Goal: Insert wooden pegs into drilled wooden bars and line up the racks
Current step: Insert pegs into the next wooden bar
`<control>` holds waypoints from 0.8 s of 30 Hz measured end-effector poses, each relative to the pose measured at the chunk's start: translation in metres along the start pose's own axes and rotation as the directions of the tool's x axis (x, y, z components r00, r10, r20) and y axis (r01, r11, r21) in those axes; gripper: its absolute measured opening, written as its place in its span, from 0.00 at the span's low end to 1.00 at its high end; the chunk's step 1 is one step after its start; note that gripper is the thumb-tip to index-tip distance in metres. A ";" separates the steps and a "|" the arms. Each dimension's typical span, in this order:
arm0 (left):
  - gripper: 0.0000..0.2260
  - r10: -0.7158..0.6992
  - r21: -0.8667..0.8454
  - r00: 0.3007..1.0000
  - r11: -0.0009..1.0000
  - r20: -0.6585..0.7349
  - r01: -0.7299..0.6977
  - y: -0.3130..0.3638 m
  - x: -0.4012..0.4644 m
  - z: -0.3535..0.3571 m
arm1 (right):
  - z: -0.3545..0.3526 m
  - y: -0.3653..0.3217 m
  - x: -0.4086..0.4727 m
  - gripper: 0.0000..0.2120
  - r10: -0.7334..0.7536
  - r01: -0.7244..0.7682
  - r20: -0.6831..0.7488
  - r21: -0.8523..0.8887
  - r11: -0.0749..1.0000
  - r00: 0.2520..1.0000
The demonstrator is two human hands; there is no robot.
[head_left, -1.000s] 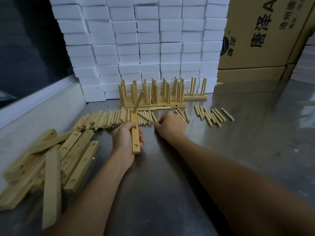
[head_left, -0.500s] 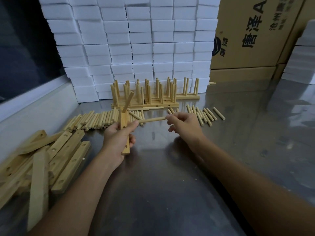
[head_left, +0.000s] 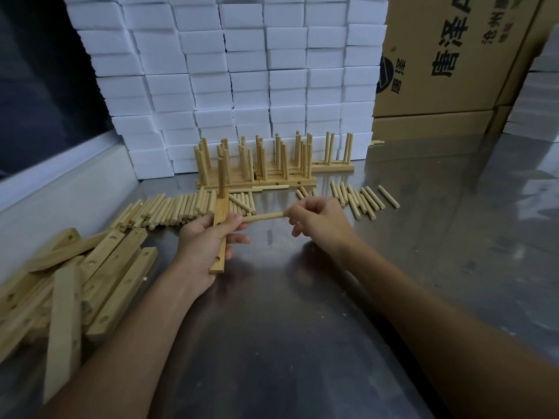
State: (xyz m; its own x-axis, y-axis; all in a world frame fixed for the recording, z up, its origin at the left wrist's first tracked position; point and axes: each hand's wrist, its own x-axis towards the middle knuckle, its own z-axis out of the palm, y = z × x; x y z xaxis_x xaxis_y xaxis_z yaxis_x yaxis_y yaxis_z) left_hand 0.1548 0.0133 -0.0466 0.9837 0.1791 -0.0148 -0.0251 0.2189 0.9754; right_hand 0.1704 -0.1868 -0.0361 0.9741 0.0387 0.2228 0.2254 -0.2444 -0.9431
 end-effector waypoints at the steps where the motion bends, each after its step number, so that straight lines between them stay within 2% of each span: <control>1: 0.07 -0.004 0.003 1.000 1.000 0.002 0.004 0.000 0.000 0.000 | 0.000 0.001 0.000 0.05 -0.024 0.025 0.007 -0.064 0.998 1.000; 3: 0.08 -0.007 0.018 1.000 1.000 0.021 0.006 0.002 -0.001 0.001 | 0.001 0.002 -0.002 0.04 -0.128 0.136 0.046 -0.243 0.960 0.991; 5: 0.09 -0.005 0.043 0.999 0.999 0.054 0.003 0.002 -0.003 0.003 | 0.006 0.000 -0.005 0.05 -0.262 0.306 0.161 -0.399 0.865 0.951; 7: 0.08 -0.011 0.070 0.996 0.998 0.086 0.005 0.003 -0.004 0.003 | 0.014 -0.003 -0.008 0.08 -0.361 0.447 0.267 -0.465 0.764 0.894; 9: 0.07 -0.020 0.070 0.995 0.997 0.101 0.013 0.003 -0.004 0.003 | 0.019 -0.004 -0.010 0.11 -0.401 0.491 0.285 -0.463 0.738 0.871; 13: 0.06 -0.020 0.084 0.995 0.996 0.093 0.012 0.004 -0.004 0.002 | 0.019 -0.005 -0.012 0.10 -0.367 0.448 0.263 -0.424 0.787 0.893; 17: 0.05 -0.022 0.068 0.996 0.998 0.089 0.016 0.005 -0.004 0.004 | 0.017 -0.004 -0.013 0.08 -0.267 0.327 0.214 -0.333 0.884 0.940; 19: 0.06 -0.040 -0.006 0.997 0.999 0.069 0.040 0.008 -0.004 0.002 | 0.017 -0.005 -0.013 0.08 -0.213 0.245 0.142 -0.274 0.930 0.967; 22: 0.12 -0.102 -0.176 0.992 0.978 0.075 0.114 0.009 -0.006 0.003 | 0.013 -0.010 -0.012 0.08 -0.133 0.139 0.053 -0.129 0.982 0.990; 24: 0.13 -0.123 -0.223 0.990 0.965 0.073 0.136 0.010 -0.009 0.007 | 0.011 -0.013 -0.012 0.08 -0.080 0.080 0.015 -0.024 0.996 0.997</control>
State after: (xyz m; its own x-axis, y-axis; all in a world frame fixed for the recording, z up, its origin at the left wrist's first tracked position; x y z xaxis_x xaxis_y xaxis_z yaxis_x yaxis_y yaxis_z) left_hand 0.1472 0.0073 -0.0353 0.9897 0.0805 -0.1186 0.0701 0.4493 0.8906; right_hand 0.1561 -0.1730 -0.0289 0.9531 0.0729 0.2938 0.3025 -0.2634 -0.9160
